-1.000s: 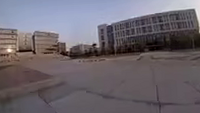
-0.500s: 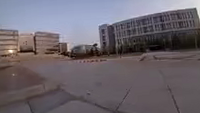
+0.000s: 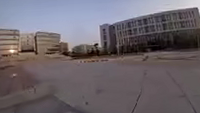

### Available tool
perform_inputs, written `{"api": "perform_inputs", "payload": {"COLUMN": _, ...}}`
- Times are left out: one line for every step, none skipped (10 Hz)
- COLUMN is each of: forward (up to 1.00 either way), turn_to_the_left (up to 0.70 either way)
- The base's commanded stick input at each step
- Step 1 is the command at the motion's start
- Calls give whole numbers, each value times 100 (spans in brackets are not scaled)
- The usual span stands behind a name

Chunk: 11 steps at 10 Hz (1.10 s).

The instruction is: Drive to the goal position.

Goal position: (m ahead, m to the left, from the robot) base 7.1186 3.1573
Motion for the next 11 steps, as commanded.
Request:
{"api": "perform_inputs", "payload": {"forward": 70, "turn_to_the_left": 3}}
{"api": "perform_inputs", "payload": {"forward": 70, "turn_to_the_left": 3}}
{"api": "perform_inputs", "payload": {"forward": 70, "turn_to_the_left": 4}}
{"api": "perform_inputs", "payload": {"forward": 70, "turn_to_the_left": 6}}
{"api": "perform_inputs", "payload": {"forward": 70, "turn_to_the_left": 6}}
{"api": "perform_inputs", "payload": {"forward": 70, "turn_to_the_left": 7}}
{"api": "perform_inputs", "payload": {"forward": 70, "turn_to_the_left": 8}}
{"api": "perform_inputs", "payload": {"forward": 70, "turn_to_the_left": 14}}
{"api": "perform_inputs", "payload": {"forward": 70, "turn_to_the_left": 14}}
{"api": "perform_inputs", "payload": {"forward": 70, "turn_to_the_left": 14}}
{"api": "perform_inputs", "payload": {"forward": 70, "turn_to_the_left": 14}}
